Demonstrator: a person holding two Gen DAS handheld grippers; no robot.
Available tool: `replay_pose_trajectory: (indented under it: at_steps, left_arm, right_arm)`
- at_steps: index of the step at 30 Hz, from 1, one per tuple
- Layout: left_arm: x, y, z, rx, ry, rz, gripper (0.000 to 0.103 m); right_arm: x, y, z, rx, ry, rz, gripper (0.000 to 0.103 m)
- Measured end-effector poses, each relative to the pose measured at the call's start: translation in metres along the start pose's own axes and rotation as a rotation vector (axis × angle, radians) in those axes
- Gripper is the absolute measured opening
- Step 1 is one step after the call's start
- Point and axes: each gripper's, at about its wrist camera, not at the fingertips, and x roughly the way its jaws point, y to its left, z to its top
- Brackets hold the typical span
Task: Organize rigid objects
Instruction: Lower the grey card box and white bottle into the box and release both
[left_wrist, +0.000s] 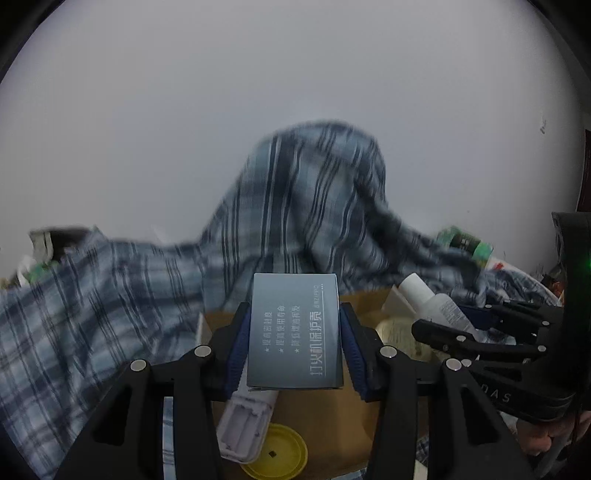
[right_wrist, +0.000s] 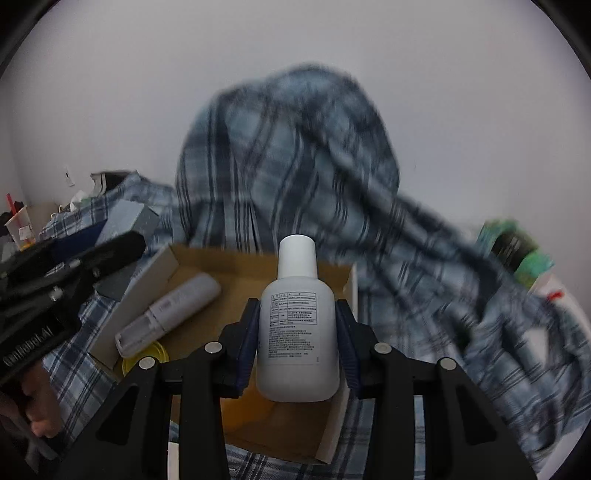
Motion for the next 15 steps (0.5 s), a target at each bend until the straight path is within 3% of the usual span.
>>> replay_pose_trajectory:
  at_steps: [6,7,8,9,10,15]
  left_arm:
    - [0.014,-0.001,-0.011,-0.02,0.061,-0.002,0.049]
    - [0.013,0.0,-0.012,-0.023,0.055,0.008,0.05]
    - [0.012,0.0,-0.012,-0.024,0.051,0.01,0.053]
    - [0.01,0.0,-0.012,-0.025,0.045,0.01,0.064]
    - [0.007,0.001,-0.011,-0.029,0.03,0.013,0.071]
    - [-0.012,0.009,-0.002,-0.064,-0.006,0.013,0.071]
  right_arm:
    - [0.02,-0.001,-0.013,0.008,0.076,0.011,0.041]
    - [0.021,-0.002,-0.014,0.014,0.084,0.018,0.047]
    - [0.021,-0.002,-0.014,0.021,0.088,0.019,0.064]
    - [0.021,-0.002,-0.014,0.025,0.091,0.015,0.076]
    - [0.021,-0.002,-0.014,0.028,0.088,0.011,0.076]
    - [0.006,-0.002,-0.005,0.024,0.022,-0.004,0.076]
